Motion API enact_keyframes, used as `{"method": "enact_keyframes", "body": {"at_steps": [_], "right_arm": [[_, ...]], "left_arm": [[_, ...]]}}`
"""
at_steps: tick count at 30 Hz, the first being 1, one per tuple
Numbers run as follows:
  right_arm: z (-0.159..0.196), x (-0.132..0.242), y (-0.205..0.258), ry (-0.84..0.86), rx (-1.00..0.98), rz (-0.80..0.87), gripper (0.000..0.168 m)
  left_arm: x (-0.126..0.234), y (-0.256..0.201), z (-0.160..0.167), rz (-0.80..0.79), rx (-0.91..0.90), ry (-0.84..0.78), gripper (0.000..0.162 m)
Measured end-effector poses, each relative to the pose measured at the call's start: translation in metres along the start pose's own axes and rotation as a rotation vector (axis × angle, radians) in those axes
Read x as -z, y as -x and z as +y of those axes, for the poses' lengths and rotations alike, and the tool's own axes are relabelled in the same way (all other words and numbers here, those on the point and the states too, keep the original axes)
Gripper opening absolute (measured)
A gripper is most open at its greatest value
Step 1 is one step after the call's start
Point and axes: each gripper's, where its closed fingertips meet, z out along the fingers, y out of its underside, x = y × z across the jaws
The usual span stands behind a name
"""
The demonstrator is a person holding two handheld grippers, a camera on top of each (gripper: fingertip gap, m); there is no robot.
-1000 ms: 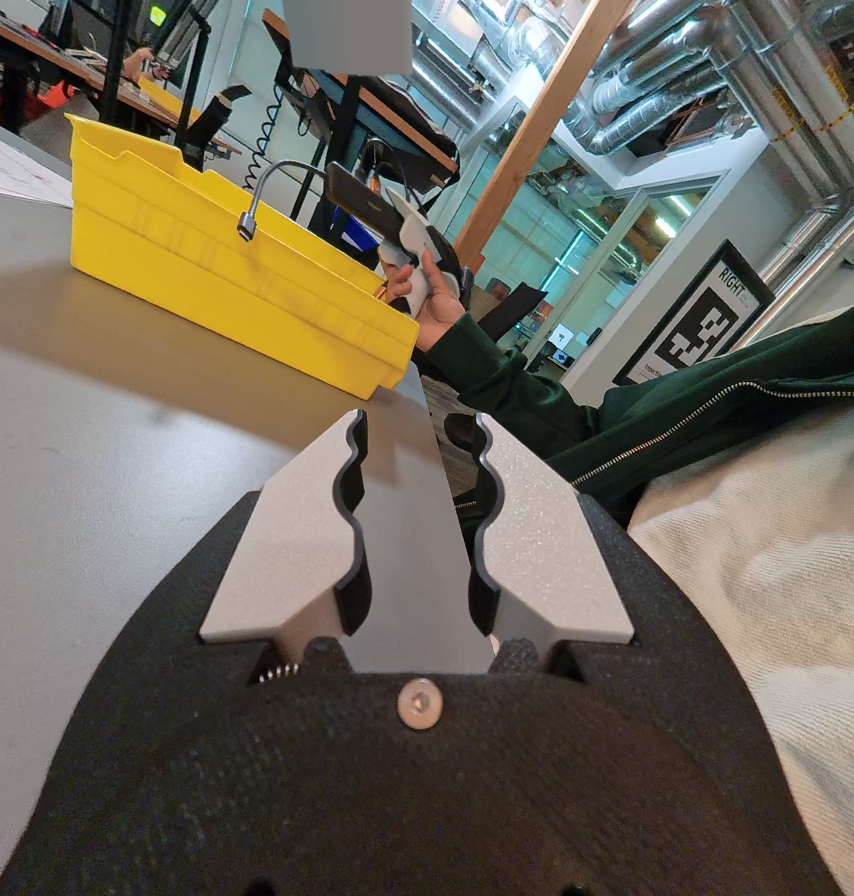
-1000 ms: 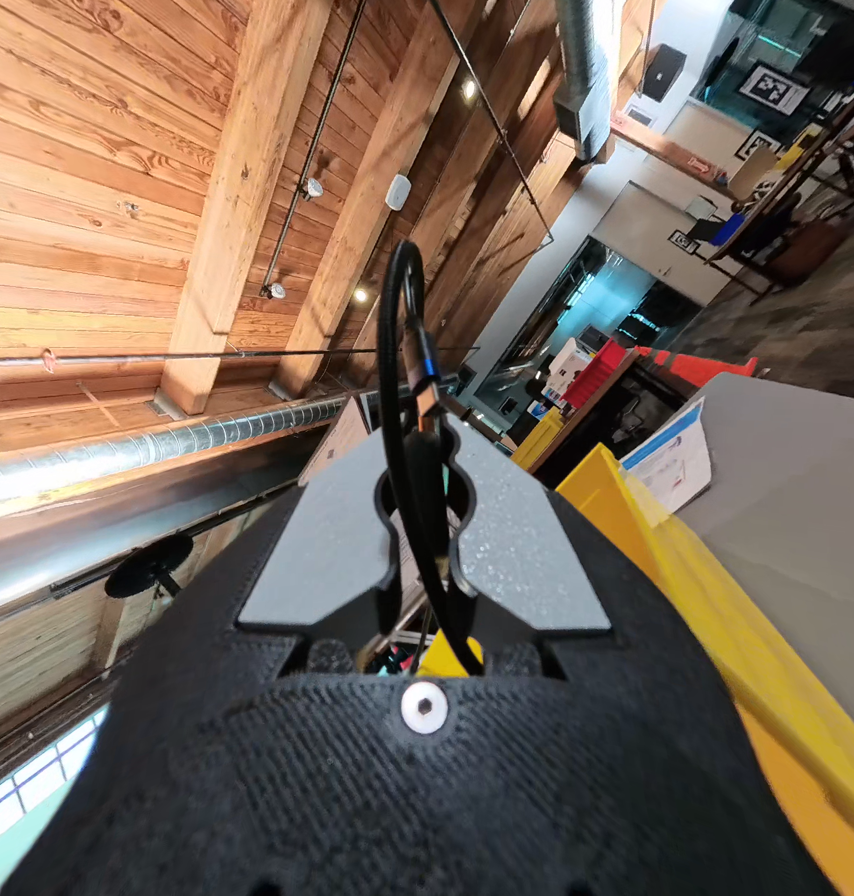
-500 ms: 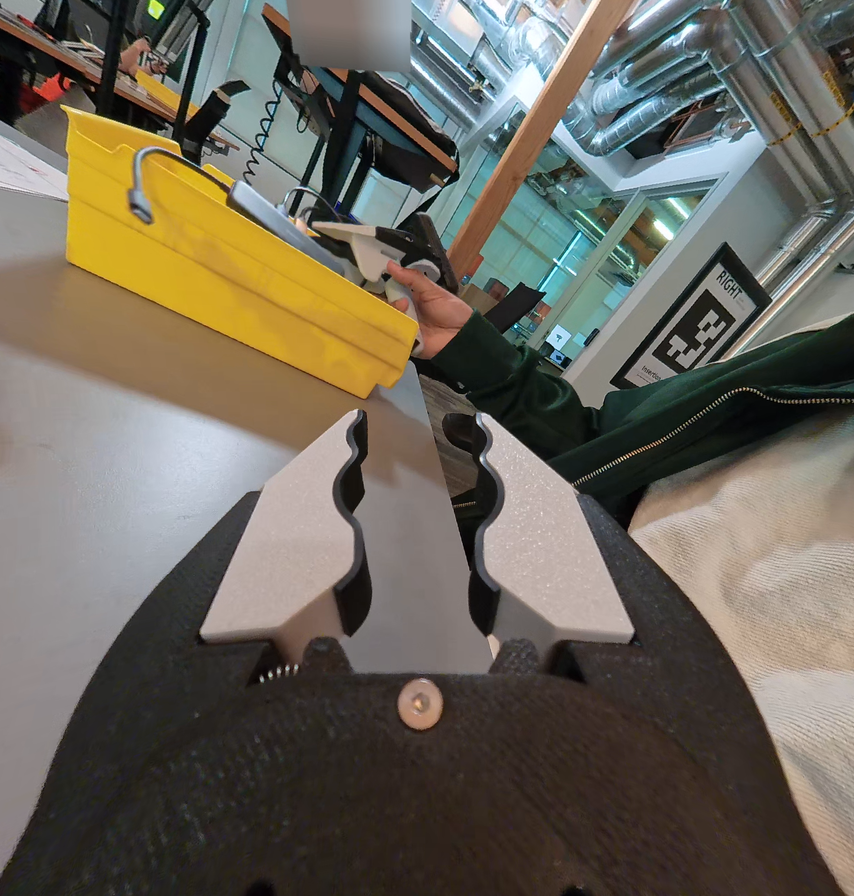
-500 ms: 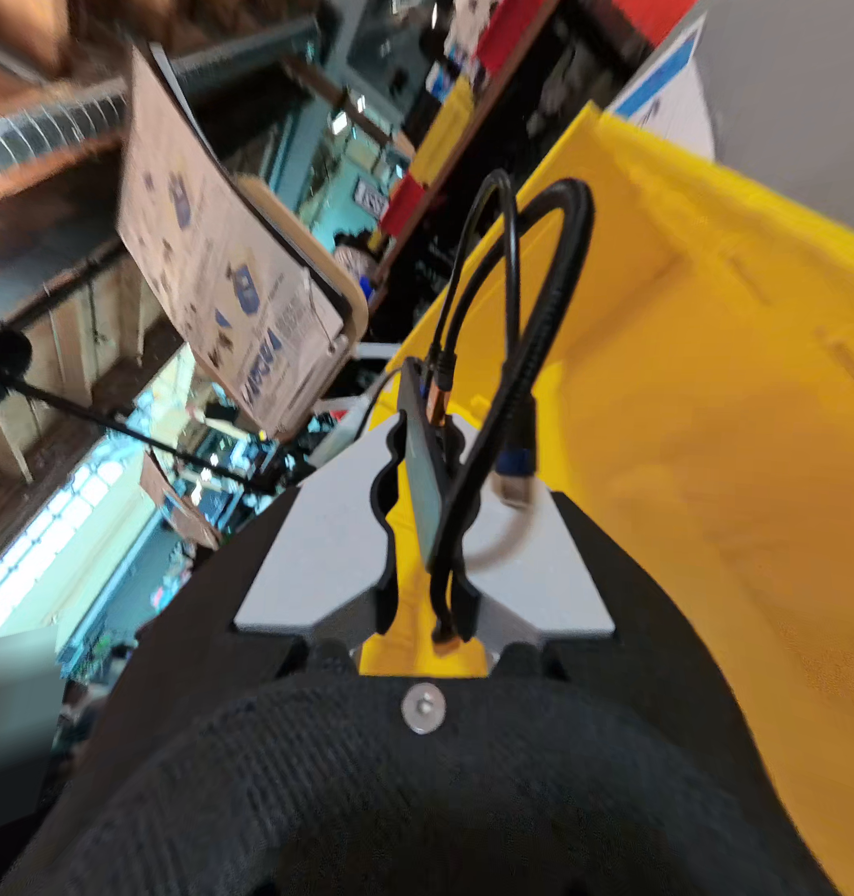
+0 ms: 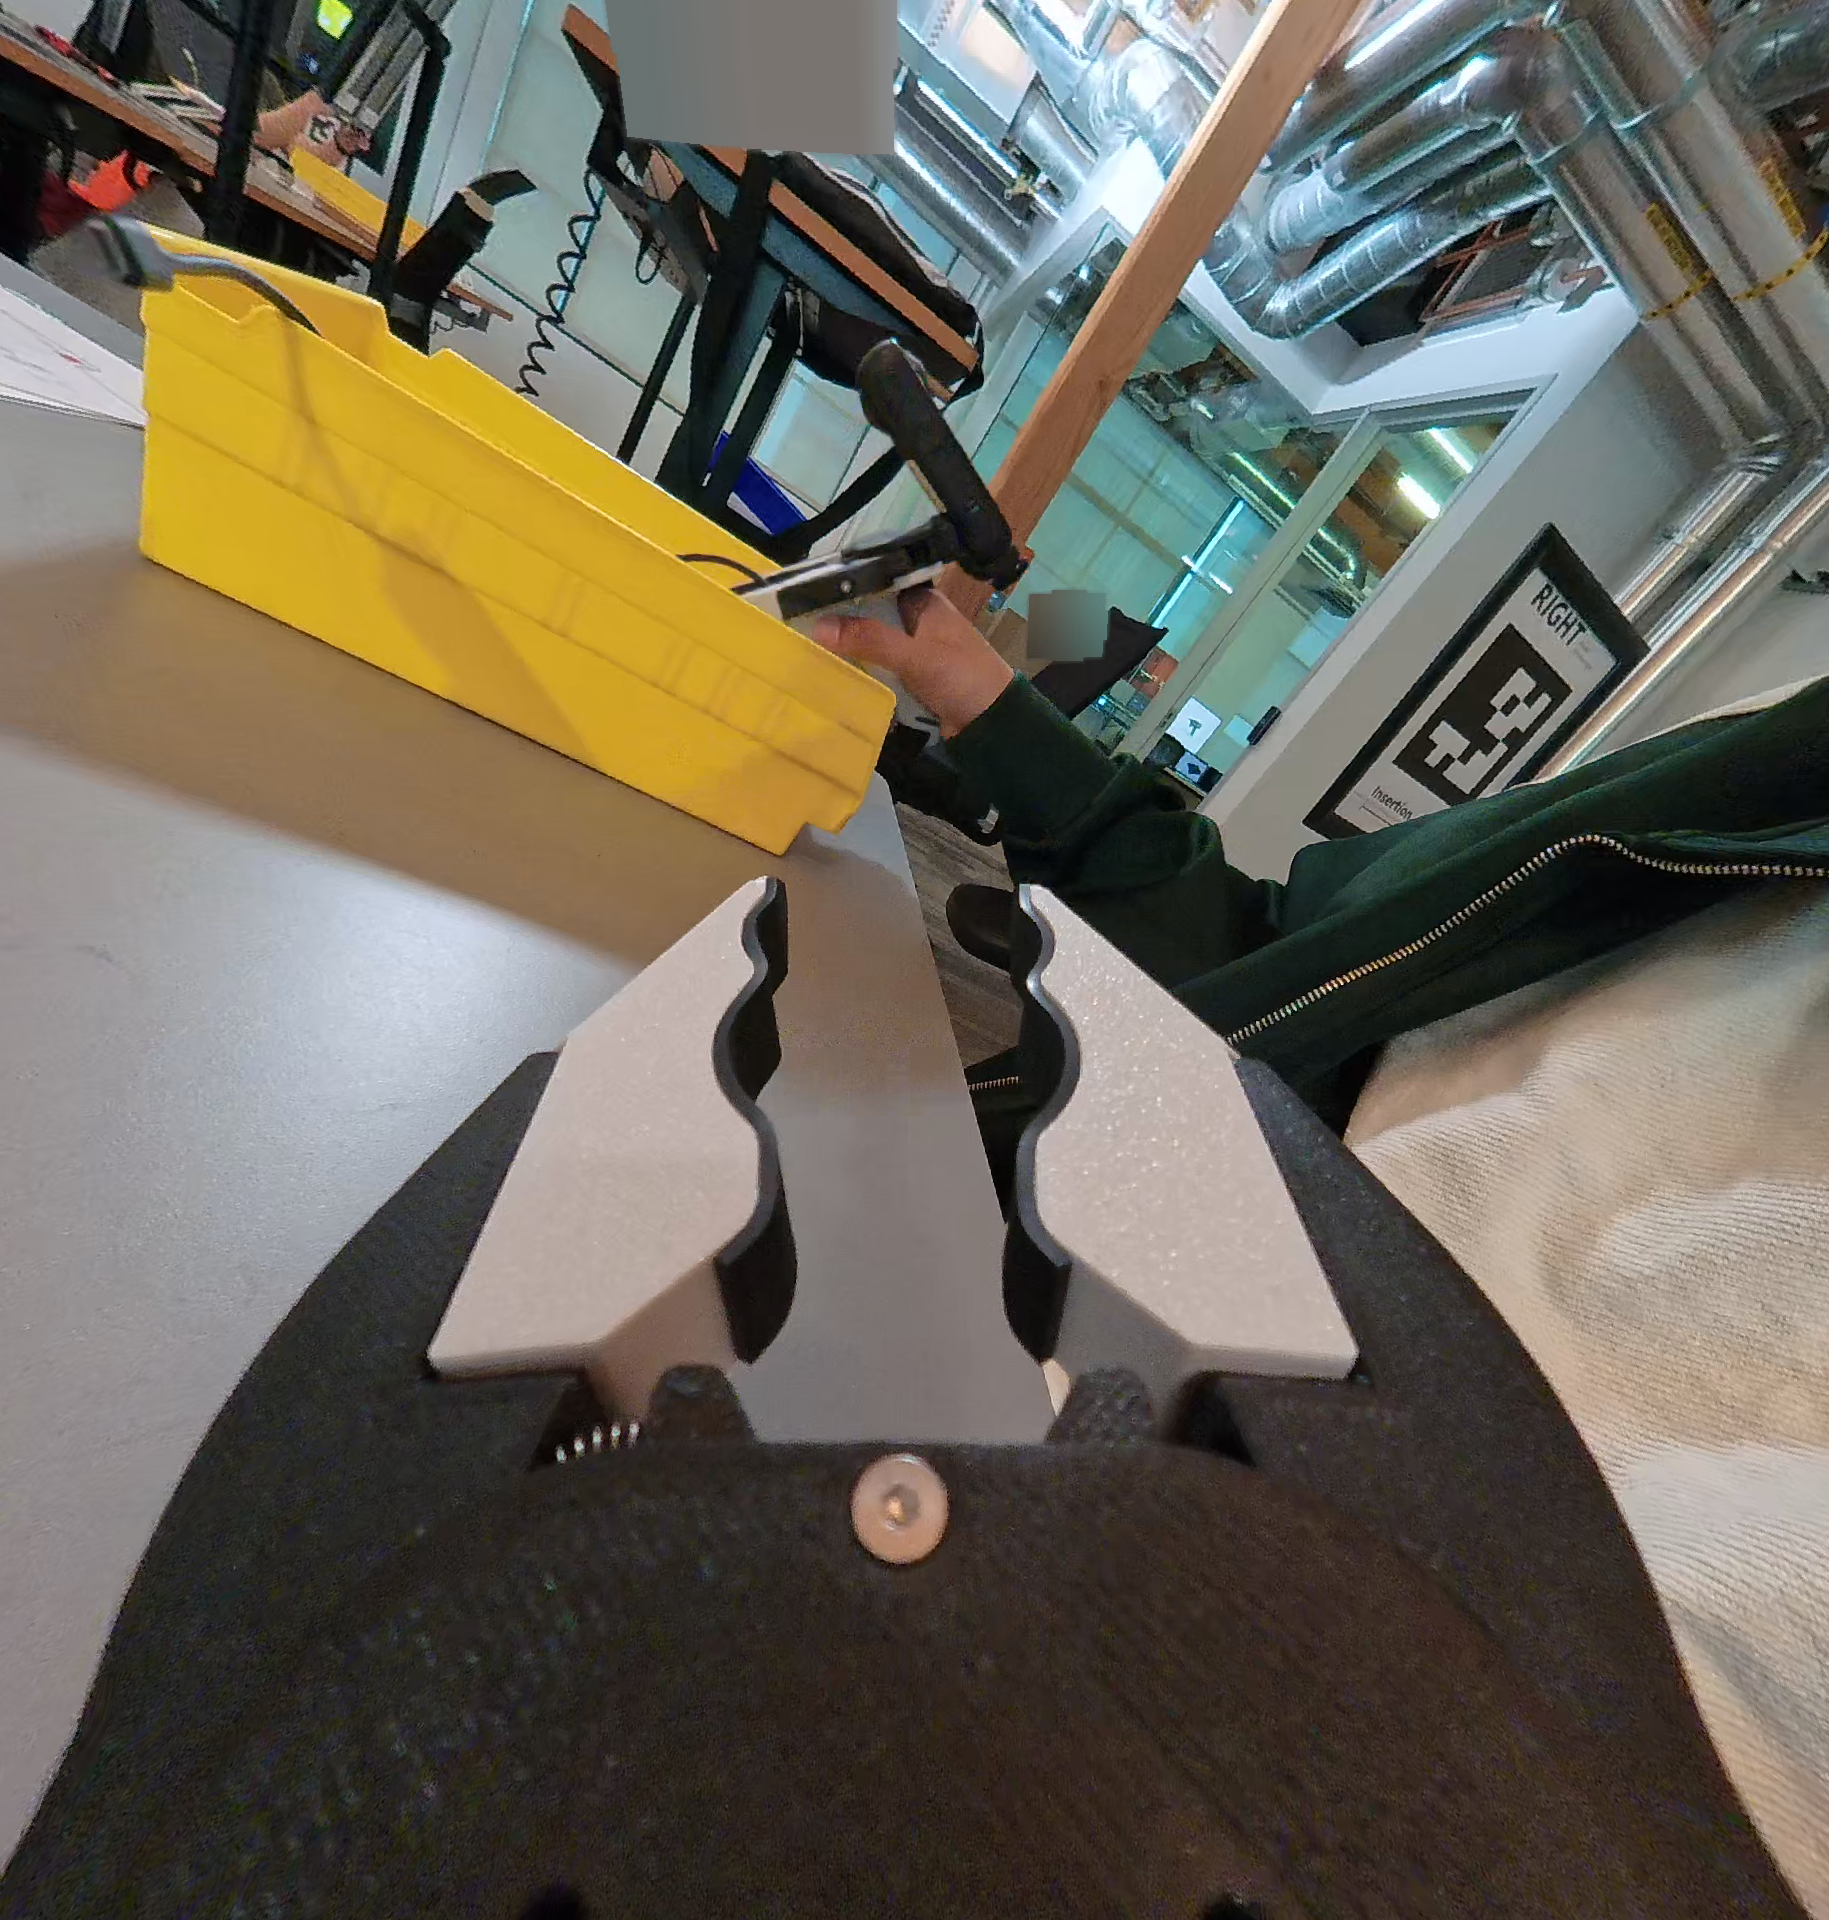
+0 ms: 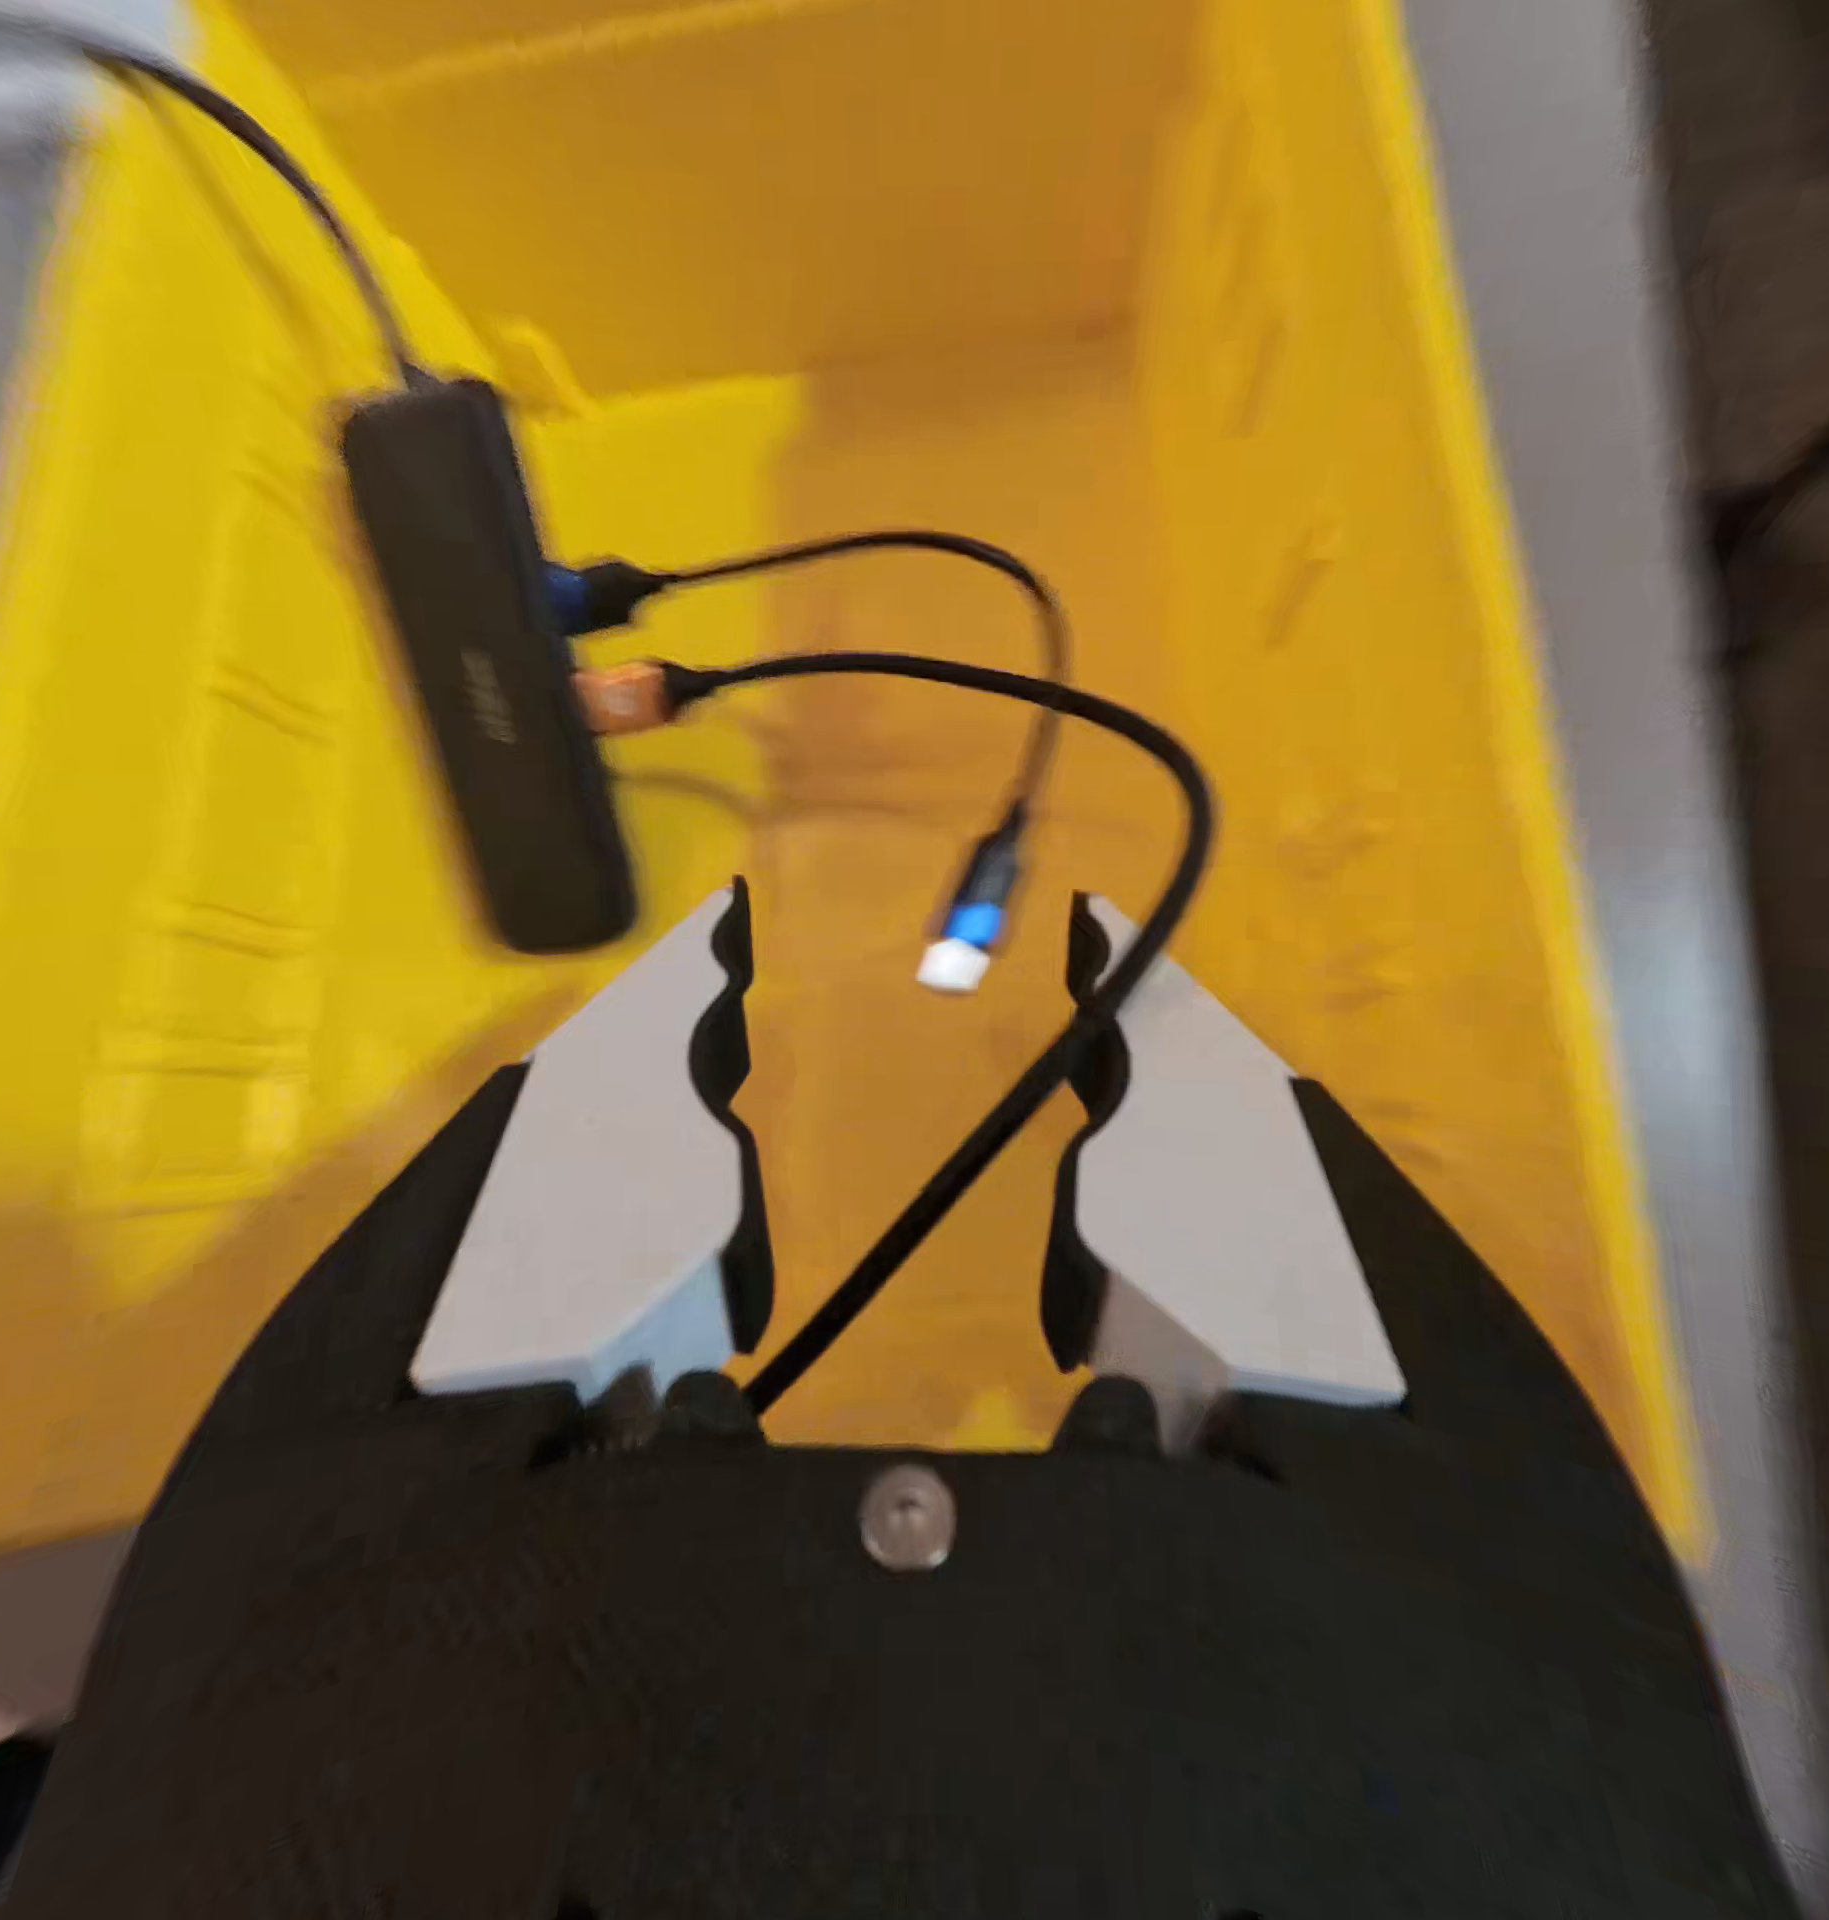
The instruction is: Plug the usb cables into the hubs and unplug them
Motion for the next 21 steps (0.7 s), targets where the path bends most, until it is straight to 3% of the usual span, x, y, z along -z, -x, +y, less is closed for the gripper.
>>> {"method": "enact_keyframes", "body": {"at_steps": [3,6,9,14,18,21], "right_arm": [[0.004,0.007,-0.028,0.076,0.245,0.295,0.063],[-0.005,0.011,-0.03,0.052,0.37,0.409,0.062],[-0.028,0.025,-0.018,-0.064,0.386,0.421,0.072],[-0.069,0.061,0.005,-0.38,0.249,0.251,0.07],[-0.074,0.084,-0.038,-0.608,0.042,0.247,0.063],[-0.058,0.08,-0.06,-0.629,-0.045,0.194,0.052]], "left_arm": [[0.0,0.0,0.0,0.0,0.002,0.002,0.04],[0.0,0.001,0.0,-0.003,0.002,0.003,0.04],[0.0,0.001,0.001,-0.005,0.0,0.004,0.04],[0.0,0.001,0.0,-0.001,0.005,-0.002,0.04],[0.001,0.0,-0.001,-0.002,0.001,-0.007,0.04],[0.0,0.0,0.0,-0.004,0.0,0.0,0.04]]}}
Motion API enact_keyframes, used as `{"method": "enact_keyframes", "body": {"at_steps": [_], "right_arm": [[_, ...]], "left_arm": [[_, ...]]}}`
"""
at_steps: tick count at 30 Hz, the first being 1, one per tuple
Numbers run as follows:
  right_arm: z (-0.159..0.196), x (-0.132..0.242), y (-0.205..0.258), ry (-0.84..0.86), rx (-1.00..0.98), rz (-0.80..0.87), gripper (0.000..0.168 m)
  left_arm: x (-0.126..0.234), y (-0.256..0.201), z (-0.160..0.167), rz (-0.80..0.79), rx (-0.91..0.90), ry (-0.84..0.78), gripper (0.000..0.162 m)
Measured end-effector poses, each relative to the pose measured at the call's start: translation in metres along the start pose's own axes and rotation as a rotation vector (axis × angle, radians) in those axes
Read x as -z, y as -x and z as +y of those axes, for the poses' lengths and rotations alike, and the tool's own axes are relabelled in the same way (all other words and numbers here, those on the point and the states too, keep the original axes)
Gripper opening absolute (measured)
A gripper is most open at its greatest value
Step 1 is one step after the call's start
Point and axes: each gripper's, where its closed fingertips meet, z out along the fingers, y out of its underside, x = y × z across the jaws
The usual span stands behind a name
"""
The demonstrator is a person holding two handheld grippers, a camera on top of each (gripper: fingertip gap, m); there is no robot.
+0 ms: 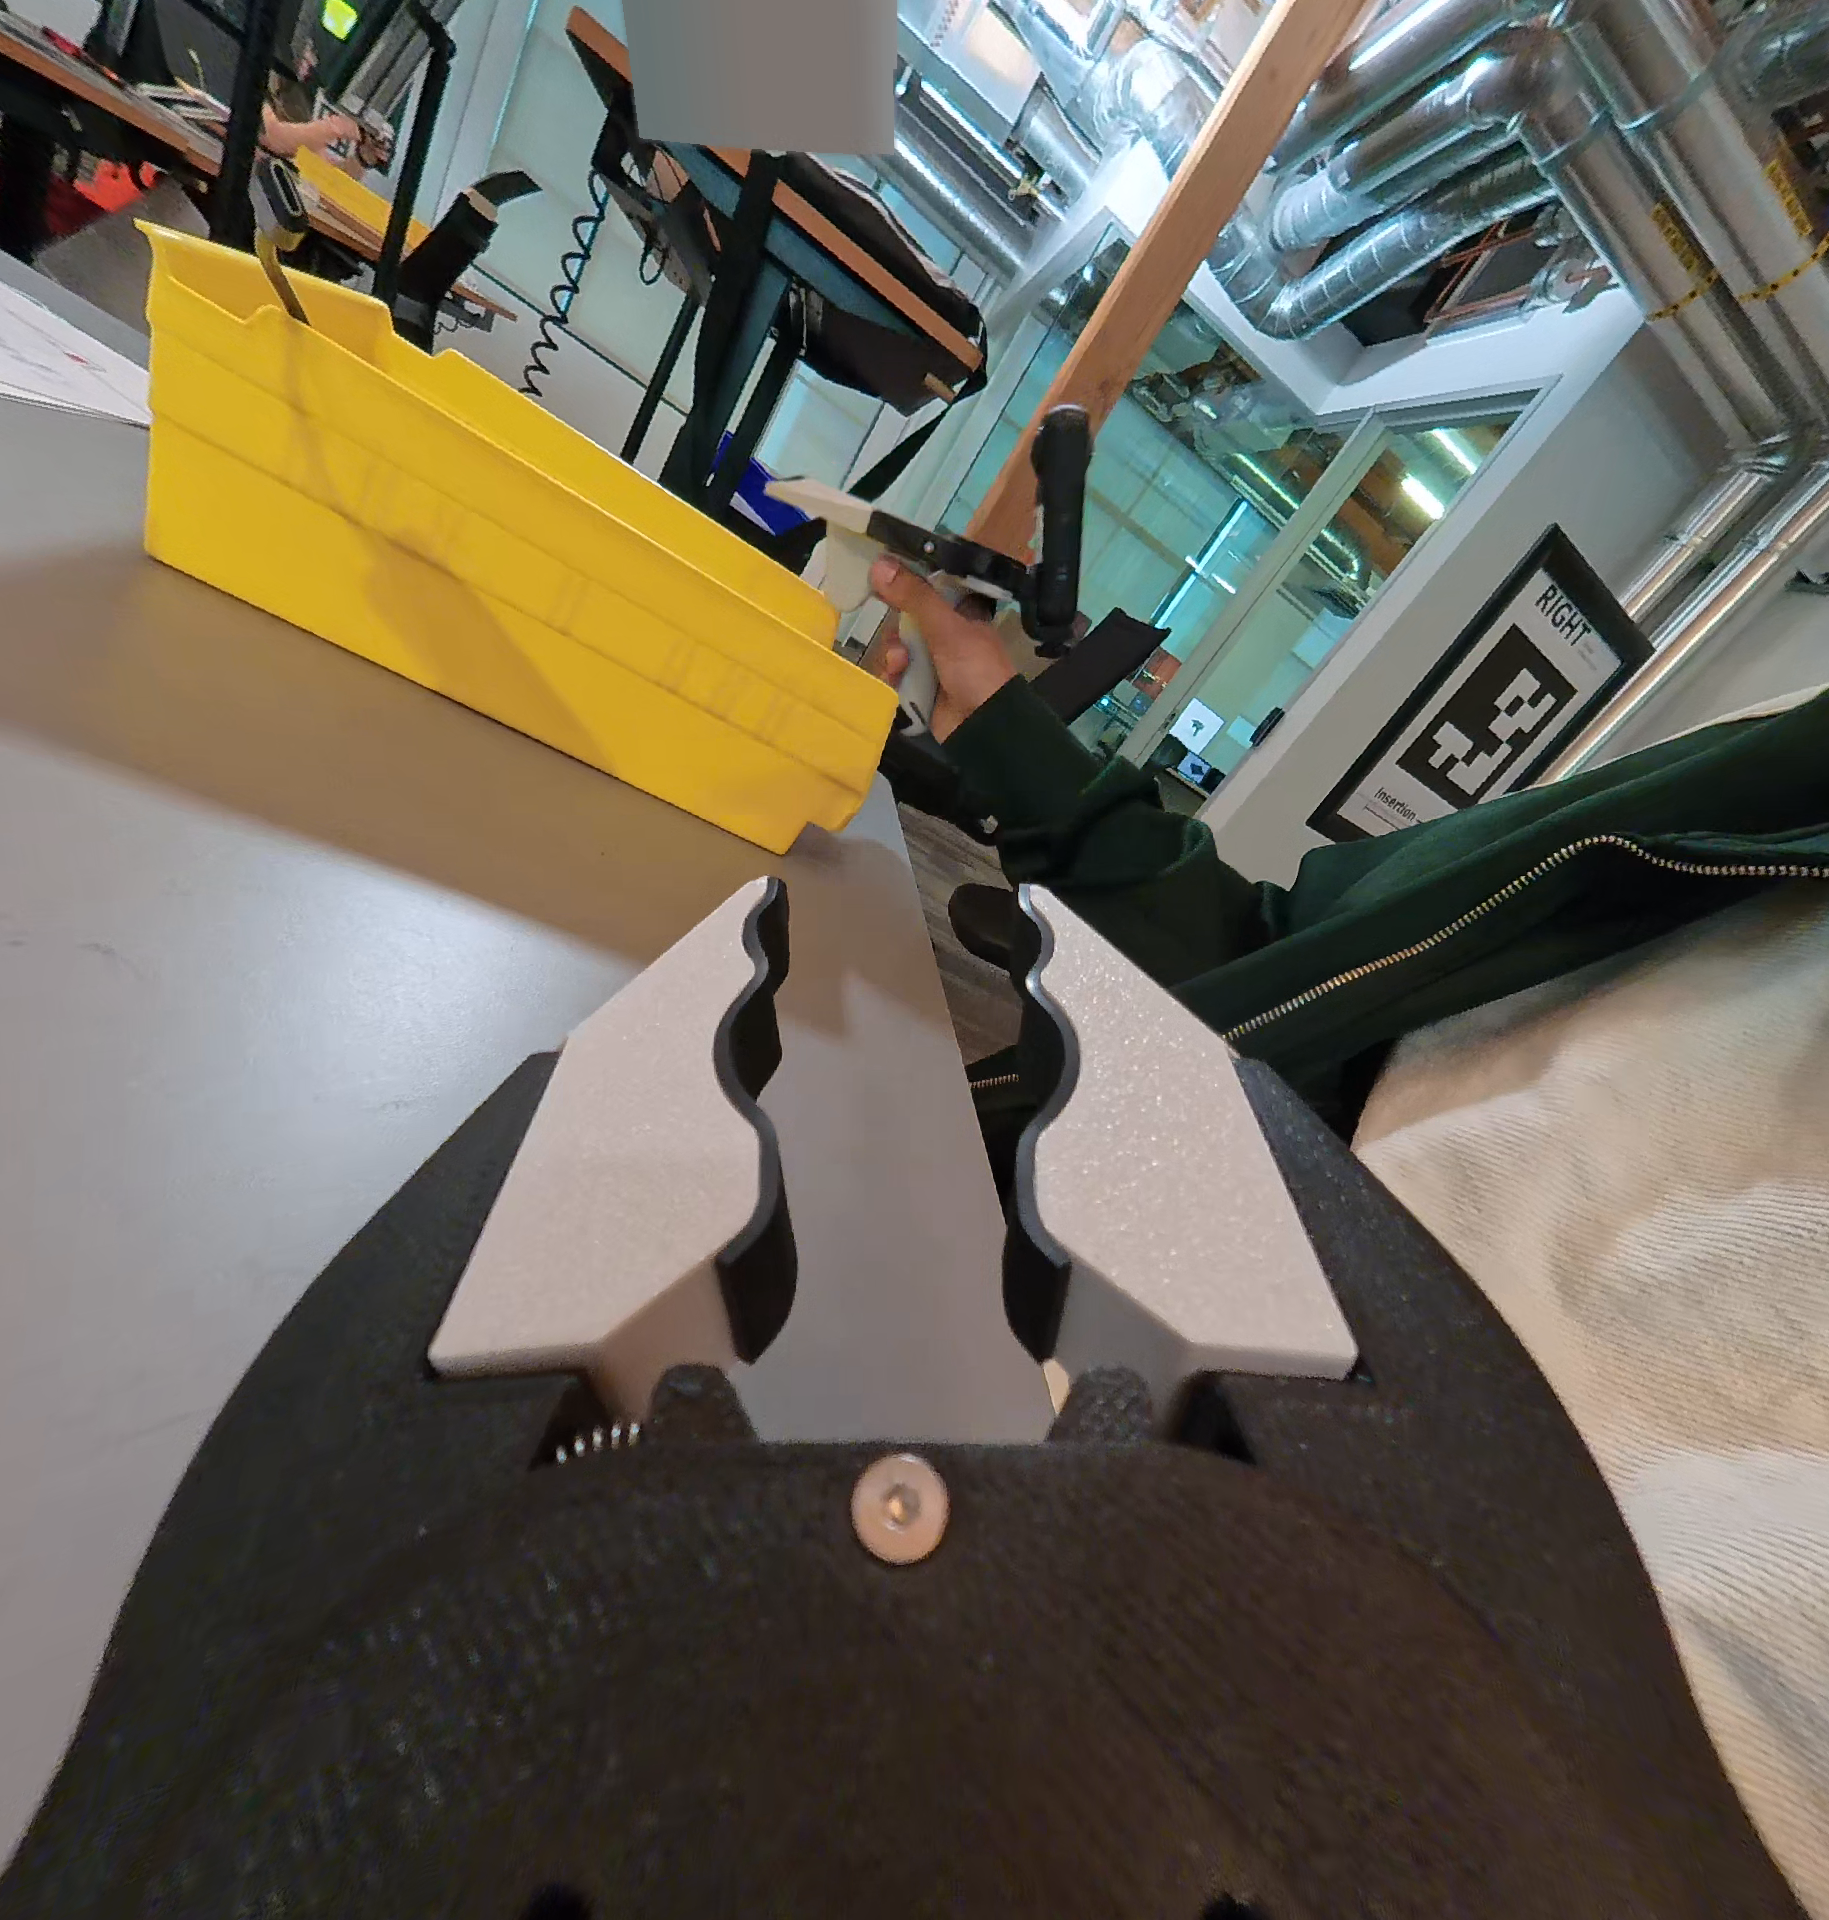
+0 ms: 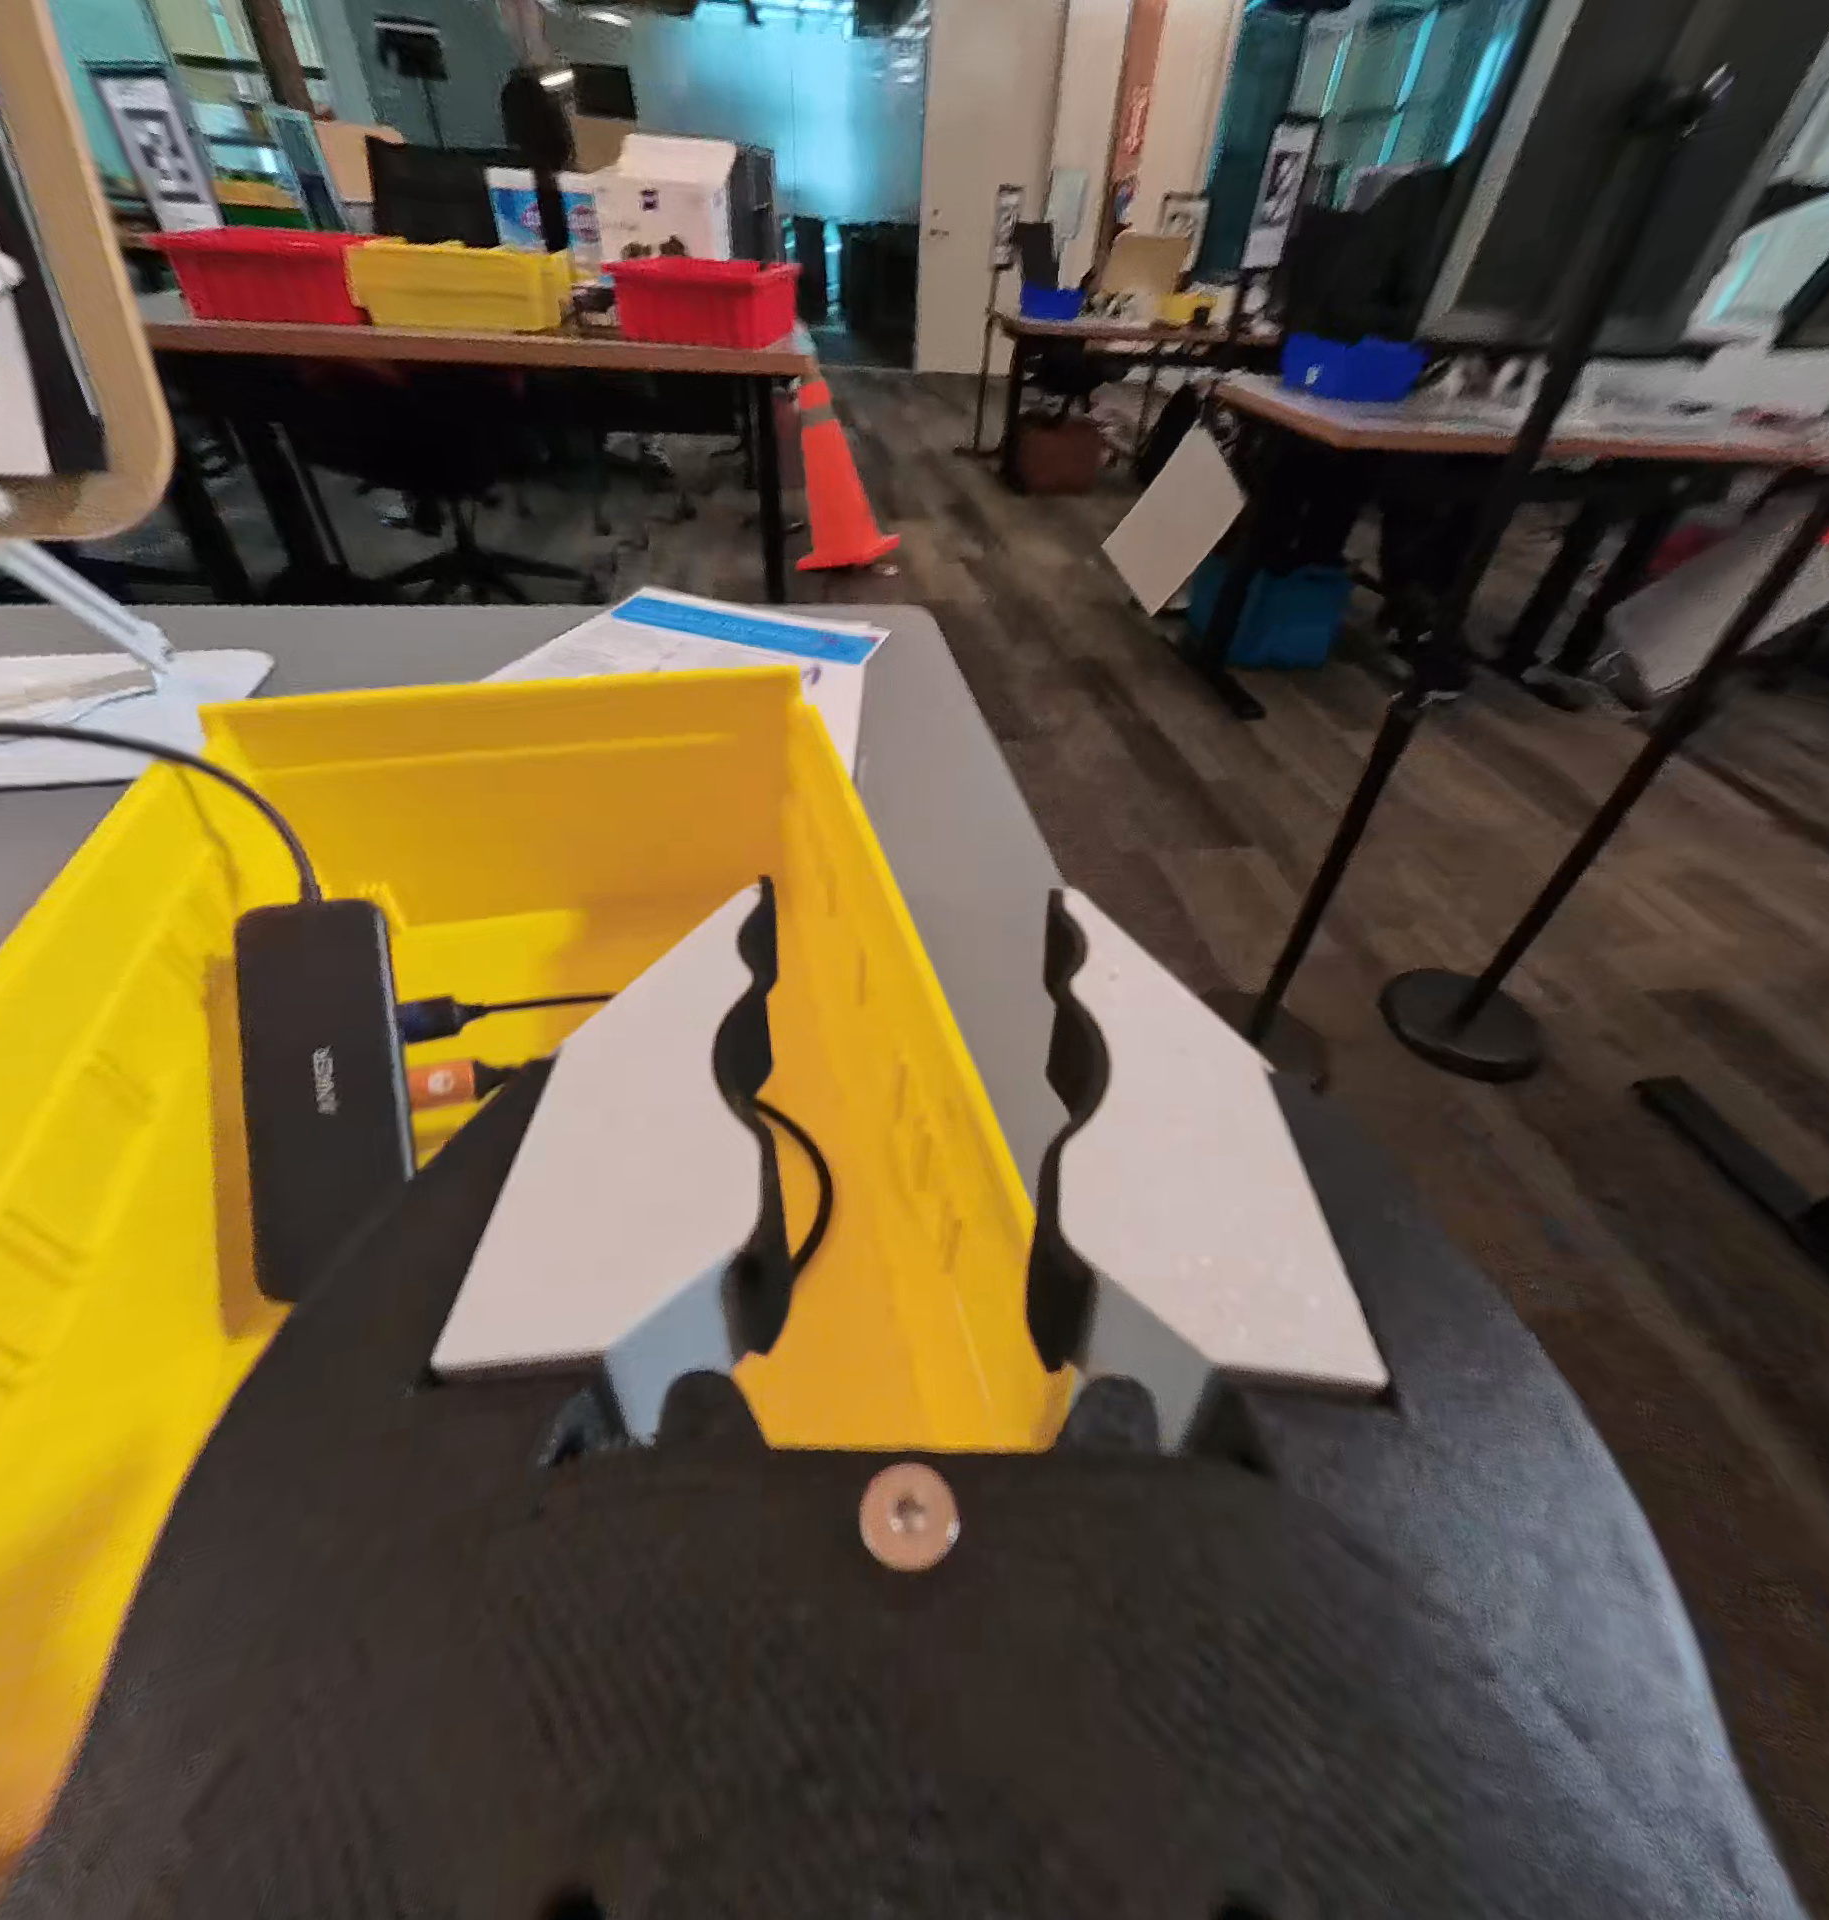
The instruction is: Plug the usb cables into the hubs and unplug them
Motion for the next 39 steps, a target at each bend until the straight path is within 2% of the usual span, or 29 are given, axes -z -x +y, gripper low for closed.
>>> {"method": "enact_keyframes", "body": {"at_steps": [2,4,5,7,9,11,16,23,26,30,32,36,37,39], "right_arm": [[0.007,-0.001,0.003,0.025,0.033,-0.058,0.046],[0.008,0.002,0.002,0.039,0.088,-0.057,0.032],[0.003,0.005,-0.002,0.007,0.102,-0.035,0.026],[-0.014,0.014,-0.014,-0.092,0.112,0.031,0.026],[-0.015,0.016,-0.026,-0.091,0.127,0.08,0.035],[0.005,0.008,-0.034,0.004,0.142,0.094,0.054],[0.062,-0.019,-0.008,0.219,-0.002,-0.093,0.08],[0.07,-0.027,-0.017,0.193,0.028,-0.016,0.035],[0.072,-0.03,-0.01,0.168,-0.017,-0.079,0.028],[0.074,-0.029,0.01,0.165,-0.197,-0.252,0.005],[0.072,-0.027,0.017,0.158,-0.209,-0.305,0.012],[0.066,-0.023,0.038,0.133,-0.222,-0.414,0.048],[0.066,-0.023,0.038,0.138,-0.23,-0.404,0.051],[0.073,-0.026,0.03,0.172,-0.221,-0.338,0.018]], "left_arm": [[0.0,0.0,0.001,0.0,0.002,0.005,0.04],[-0.001,0.0,0.001,0.0,0.005,0.007,0.04],[-0.001,0.001,0.001,-0.001,0.006,0.006,0.04],[-0.001,0.001,0.001,-0.002,0.004,0.008,0.04],[-0.001,0.0,0.001,0.0,0.004,0.008,0.04],[-0.001,0.0,0.001,0.001,0.007,0.009,0.04],[-0.001,0.0,0.001,-0.003,0.004,0.008,0.04],[-0.002,0.001,0.002,0.003,0.017,0.013,0.04],[-0.001,0.001,0.001,0.002,0.016,0.012,0.04],[-0.002,0.0,0.002,0.005,0.015,0.014,0.04],[-0.003,-0.001,0.003,0.006,0.014,0.018,0.041],[-0.003,0.0,0.003,0.005,0.015,0.024,0.041],[-0.003,0.0,0.003,0.006,0.016,0.025,0.041],[-0.003,0.0,0.003,0.005,0.016,0.022,0.041]]}}
